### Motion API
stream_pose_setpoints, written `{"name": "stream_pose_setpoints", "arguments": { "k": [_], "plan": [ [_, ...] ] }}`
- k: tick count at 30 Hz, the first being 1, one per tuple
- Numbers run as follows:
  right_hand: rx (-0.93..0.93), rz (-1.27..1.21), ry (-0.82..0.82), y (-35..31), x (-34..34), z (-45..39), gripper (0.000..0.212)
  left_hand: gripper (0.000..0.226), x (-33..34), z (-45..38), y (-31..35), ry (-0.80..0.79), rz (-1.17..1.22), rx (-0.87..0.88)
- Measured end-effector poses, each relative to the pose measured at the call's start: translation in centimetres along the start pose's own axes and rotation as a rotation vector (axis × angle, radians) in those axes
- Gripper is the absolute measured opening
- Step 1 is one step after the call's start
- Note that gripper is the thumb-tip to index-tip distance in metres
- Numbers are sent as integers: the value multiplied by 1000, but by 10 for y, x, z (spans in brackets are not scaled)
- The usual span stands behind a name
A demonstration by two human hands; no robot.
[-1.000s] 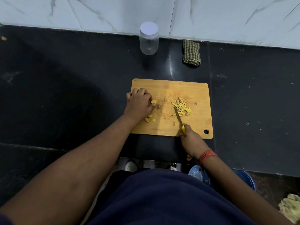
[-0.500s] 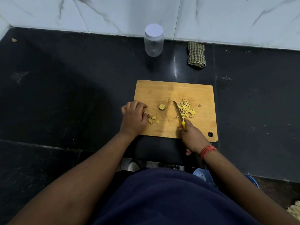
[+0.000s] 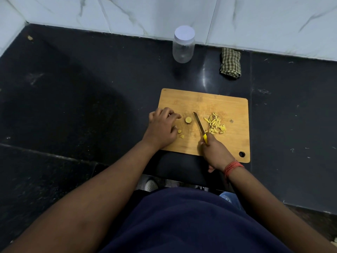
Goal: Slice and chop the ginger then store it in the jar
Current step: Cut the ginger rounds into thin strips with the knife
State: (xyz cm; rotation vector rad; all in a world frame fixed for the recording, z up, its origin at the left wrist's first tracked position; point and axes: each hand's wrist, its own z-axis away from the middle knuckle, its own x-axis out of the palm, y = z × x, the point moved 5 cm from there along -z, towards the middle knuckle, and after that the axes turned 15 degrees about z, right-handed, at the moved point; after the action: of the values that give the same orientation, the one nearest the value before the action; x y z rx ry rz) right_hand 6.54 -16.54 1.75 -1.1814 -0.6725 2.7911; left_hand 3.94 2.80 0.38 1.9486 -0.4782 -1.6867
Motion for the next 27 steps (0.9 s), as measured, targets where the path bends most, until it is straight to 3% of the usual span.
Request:
{"name": "stream_pose_setpoints", "arguments": {
  "k": [5,10,27],
  "plan": [
    [22,-21,2,5,-4,5,21,30,-1,6,-3,-55,-5,100],
    [31,-12,-3,10,-5,9,18,36,4,24,-12,-89,-91,165],
    [29,-5,-8,10,-1,12,18,30,11,21,-2,34,-103,125]
  ]
}}
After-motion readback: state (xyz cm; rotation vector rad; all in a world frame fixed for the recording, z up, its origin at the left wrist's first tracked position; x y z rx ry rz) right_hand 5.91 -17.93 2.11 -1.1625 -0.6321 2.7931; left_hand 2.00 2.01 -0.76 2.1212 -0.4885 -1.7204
